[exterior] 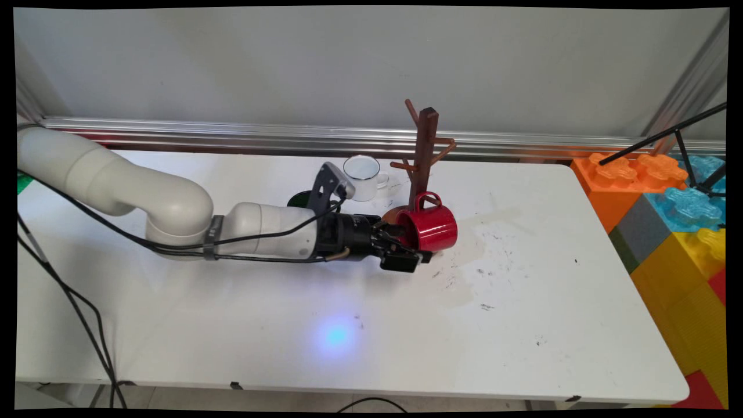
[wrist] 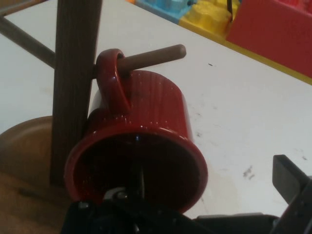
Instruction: Pick up the red mug from the rack
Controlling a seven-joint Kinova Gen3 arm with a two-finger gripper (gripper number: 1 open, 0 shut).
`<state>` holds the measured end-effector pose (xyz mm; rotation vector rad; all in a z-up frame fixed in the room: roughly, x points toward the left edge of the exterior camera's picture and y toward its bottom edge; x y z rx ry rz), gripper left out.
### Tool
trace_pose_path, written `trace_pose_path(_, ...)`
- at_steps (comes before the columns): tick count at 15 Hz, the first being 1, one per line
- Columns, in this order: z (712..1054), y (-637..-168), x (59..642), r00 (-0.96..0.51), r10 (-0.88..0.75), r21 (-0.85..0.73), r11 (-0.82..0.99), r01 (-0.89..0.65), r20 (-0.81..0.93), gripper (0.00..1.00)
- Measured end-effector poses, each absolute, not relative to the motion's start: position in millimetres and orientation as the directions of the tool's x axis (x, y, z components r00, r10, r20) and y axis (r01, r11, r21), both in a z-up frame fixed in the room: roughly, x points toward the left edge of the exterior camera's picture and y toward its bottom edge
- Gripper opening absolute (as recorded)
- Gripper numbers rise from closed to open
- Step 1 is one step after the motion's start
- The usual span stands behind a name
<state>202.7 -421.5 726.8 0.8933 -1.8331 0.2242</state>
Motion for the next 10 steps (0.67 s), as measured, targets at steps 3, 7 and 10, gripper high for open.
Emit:
trace_pose_path(3,720.1,-426.2,196.3,-0.186,-0.468,0.237,0.703,-0.67,0.864,1.0)
trace_pose_path(7,711.6,-433.8,185.9,-0.19,-0.46,0.227,0.704,-0.673,0.867,1.0)
trace_pose_path(10,706.9,-438.6,180.2,-0.194,-0.456,0.22,0.706,-0.674,0.869,1.0)
